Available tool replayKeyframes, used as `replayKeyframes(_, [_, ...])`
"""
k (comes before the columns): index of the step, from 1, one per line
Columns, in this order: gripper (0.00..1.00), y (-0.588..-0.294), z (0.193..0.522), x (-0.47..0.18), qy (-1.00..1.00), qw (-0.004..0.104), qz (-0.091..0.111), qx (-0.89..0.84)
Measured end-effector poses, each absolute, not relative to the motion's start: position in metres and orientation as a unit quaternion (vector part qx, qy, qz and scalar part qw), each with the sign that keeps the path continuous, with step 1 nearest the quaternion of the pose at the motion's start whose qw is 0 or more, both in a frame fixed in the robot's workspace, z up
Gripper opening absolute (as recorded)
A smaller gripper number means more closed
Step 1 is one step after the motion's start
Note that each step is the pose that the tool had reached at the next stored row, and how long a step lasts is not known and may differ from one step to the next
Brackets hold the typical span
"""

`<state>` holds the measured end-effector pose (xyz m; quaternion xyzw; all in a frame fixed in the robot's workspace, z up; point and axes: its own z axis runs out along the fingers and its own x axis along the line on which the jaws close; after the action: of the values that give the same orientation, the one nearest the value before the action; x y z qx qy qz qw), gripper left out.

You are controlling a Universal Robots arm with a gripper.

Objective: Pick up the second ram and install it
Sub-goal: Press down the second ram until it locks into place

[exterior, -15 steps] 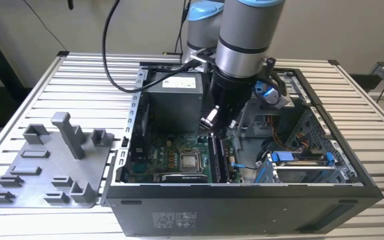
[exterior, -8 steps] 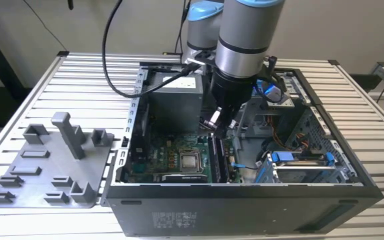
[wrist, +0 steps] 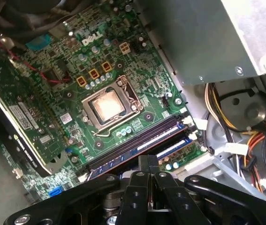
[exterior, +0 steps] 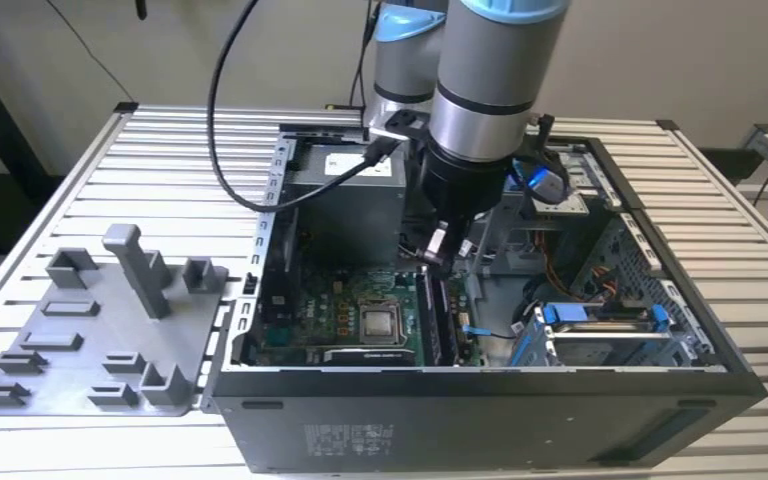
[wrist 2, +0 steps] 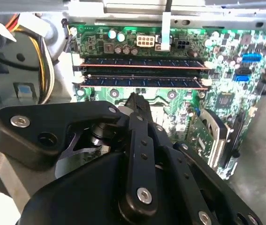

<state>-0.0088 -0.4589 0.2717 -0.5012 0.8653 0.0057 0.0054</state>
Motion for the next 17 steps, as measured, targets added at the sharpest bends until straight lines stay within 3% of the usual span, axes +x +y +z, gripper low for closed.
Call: replayKeyframes(17, [0.11, -0.459, 0.255, -0.009, 0.779, 0.004, 0.006, -0.628])
